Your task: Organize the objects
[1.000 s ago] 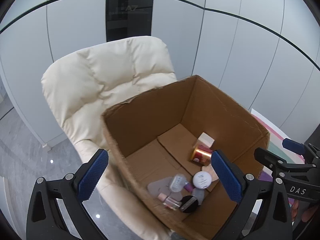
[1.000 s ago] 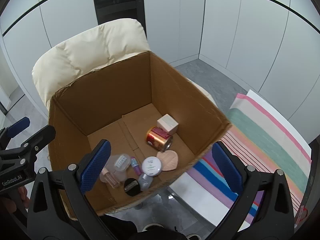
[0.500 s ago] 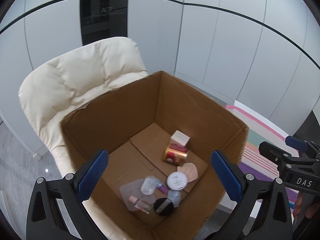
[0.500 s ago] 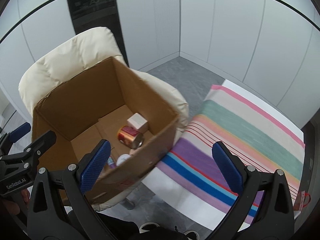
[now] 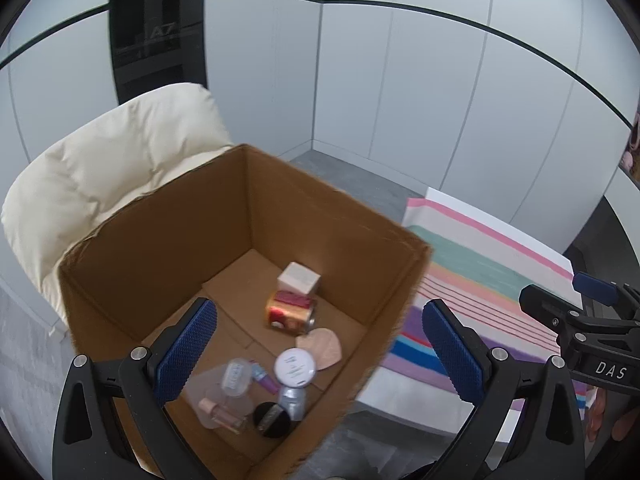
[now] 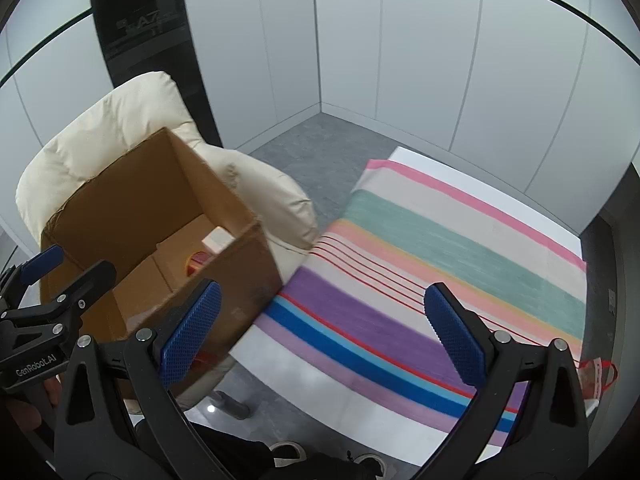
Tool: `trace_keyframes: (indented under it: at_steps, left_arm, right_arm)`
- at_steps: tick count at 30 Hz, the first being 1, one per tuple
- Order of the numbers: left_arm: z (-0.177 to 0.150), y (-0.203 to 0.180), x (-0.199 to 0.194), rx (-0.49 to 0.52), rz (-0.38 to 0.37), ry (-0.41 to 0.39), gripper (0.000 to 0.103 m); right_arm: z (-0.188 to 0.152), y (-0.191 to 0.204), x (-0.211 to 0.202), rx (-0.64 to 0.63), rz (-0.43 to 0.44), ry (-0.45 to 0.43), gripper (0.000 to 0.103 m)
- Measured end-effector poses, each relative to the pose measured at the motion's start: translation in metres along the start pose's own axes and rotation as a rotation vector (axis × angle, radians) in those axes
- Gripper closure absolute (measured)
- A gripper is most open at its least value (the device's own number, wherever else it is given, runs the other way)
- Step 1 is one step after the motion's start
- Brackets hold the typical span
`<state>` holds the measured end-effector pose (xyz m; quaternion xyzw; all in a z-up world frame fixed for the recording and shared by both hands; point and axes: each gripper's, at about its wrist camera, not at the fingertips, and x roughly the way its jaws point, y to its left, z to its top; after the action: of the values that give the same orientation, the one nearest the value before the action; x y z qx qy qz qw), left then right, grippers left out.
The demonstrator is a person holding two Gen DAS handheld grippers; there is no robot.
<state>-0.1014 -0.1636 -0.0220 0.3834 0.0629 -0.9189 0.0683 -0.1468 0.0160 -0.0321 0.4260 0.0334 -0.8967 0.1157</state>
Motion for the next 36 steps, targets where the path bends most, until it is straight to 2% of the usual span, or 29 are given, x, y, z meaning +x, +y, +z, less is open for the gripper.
trace_keyframes:
  at_steps: [16,24,30,36]
  left_arm:
    - [0.003,-0.08,-0.004,0.094,-0.081,-0.001,0.0]
    - [-0.018,-0.119,-0.021,0.162,-0.112,0.03,0.0]
    - [-0.039,-0.133,-0.046,0.198,-0.125,0.028,0.0]
    - [-0.056,-0.142,-0.073,0.224,-0.127,0.022,0.0]
  right_arm:
    - [-0.026,-0.077,-0.032,0.106,-0.089,0.0,0.0]
    - [-0.049,-0.103,-0.065,0.146,-0.113,-0.009,0.0]
    - [-0.082,-0.118,-0.093,0.174,-0.12,0.01,0.0]
    - [-0.111,-0.127,-0.128,0.189,-0.136,-0.014,0.0]
